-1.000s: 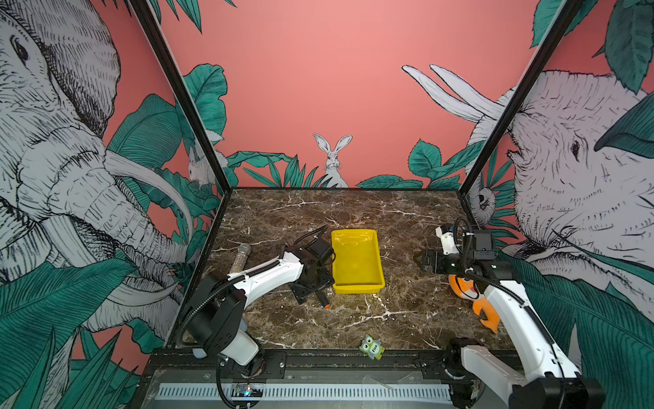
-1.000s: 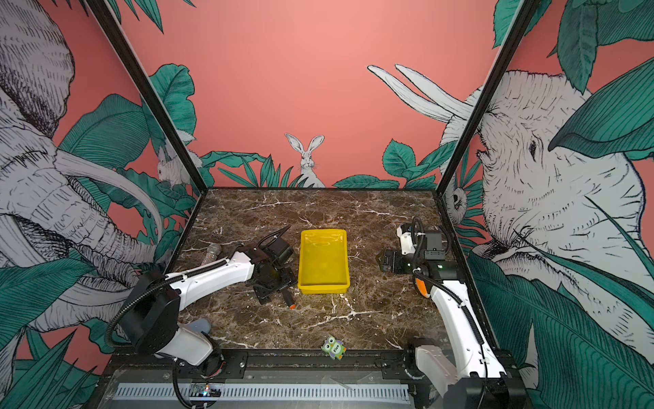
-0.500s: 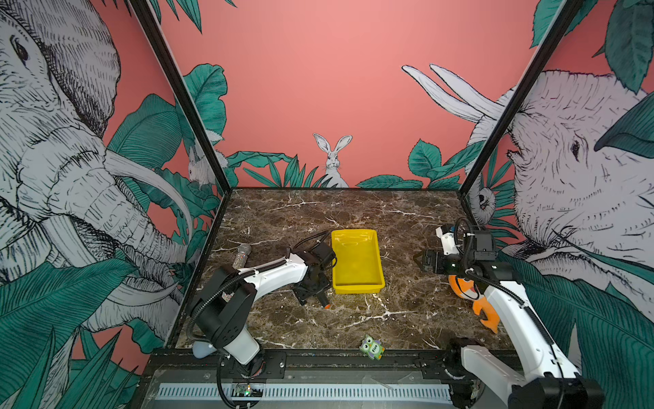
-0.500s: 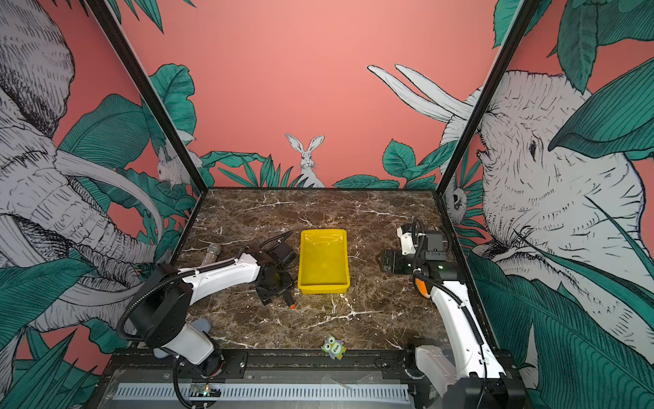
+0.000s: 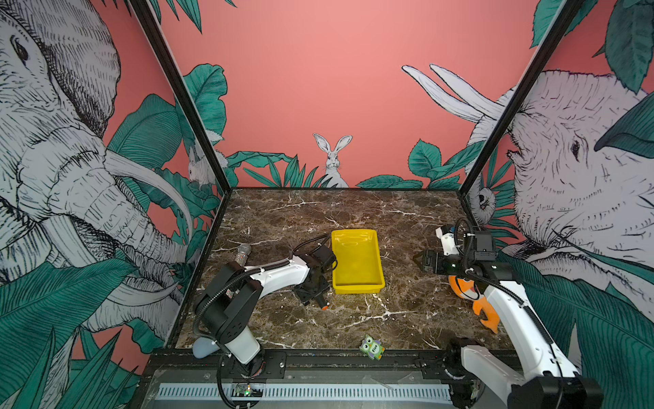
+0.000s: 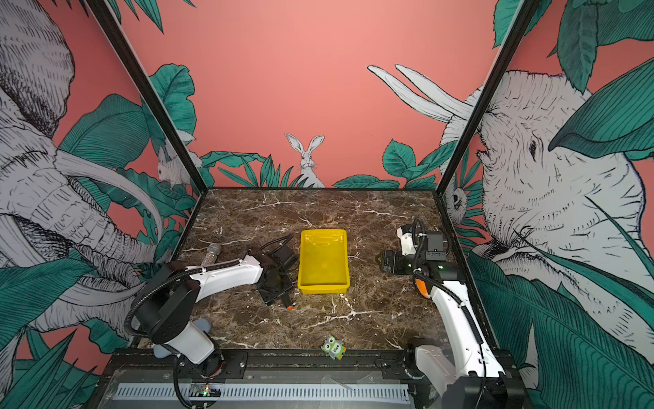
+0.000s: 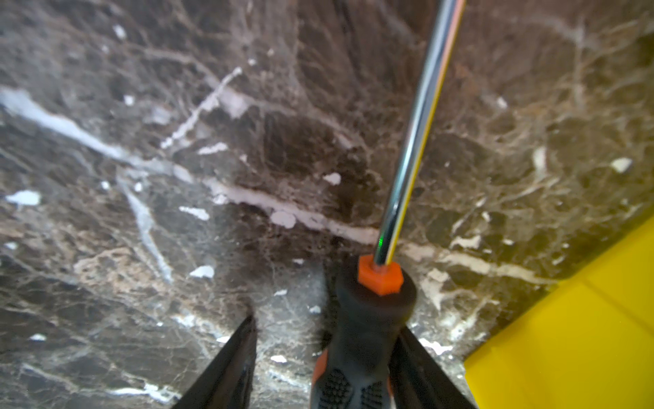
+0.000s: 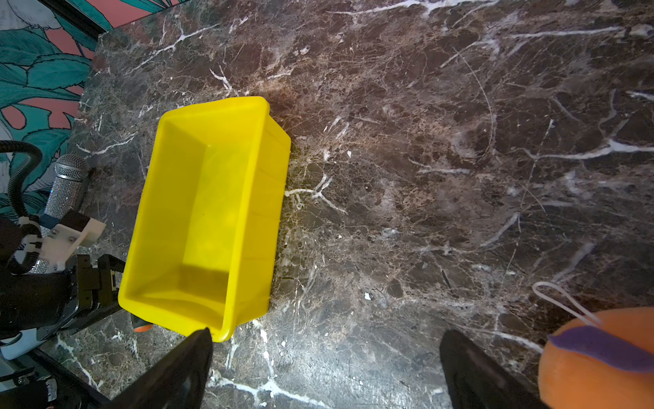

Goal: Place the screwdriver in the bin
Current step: 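Close the left gripper on the orange-and-black screwdriver handle and lift it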

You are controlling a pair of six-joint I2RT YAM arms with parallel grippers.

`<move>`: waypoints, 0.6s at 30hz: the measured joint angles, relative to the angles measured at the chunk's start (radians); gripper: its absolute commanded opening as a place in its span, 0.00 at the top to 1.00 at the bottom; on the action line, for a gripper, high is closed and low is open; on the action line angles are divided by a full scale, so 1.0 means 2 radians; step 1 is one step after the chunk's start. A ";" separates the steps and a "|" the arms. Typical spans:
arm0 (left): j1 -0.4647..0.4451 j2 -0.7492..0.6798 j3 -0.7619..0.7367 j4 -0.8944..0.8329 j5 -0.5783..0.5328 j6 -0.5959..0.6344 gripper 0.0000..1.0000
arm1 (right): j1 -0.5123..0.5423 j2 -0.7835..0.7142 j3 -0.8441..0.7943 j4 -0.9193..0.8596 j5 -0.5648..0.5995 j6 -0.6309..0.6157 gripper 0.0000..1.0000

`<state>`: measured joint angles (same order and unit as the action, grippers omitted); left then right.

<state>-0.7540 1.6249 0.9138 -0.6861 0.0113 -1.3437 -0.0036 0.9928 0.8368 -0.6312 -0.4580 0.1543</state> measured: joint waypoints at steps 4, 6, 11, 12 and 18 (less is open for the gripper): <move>0.000 0.001 0.000 -0.001 -0.002 -0.001 0.51 | -0.001 0.002 0.000 0.002 -0.004 0.000 0.01; -0.001 0.002 0.000 -0.002 -0.003 -0.002 0.53 | -0.001 0.002 0.000 0.003 -0.005 0.000 0.01; -0.001 0.004 0.000 -0.005 -0.004 -0.001 0.72 | -0.002 0.004 0.000 0.003 -0.005 0.000 0.00; -0.001 0.004 0.000 -0.005 -0.004 -0.001 0.73 | -0.002 0.005 0.000 0.003 -0.005 0.000 0.00; -0.001 0.002 0.000 0.003 -0.006 0.010 0.94 | -0.002 0.010 0.001 -0.006 -0.004 0.001 0.00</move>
<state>-0.7559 1.6299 0.9146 -0.6800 -0.0010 -1.3235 -0.0078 1.0138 0.8387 -0.6430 -0.4652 0.1555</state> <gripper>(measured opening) 0.290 0.996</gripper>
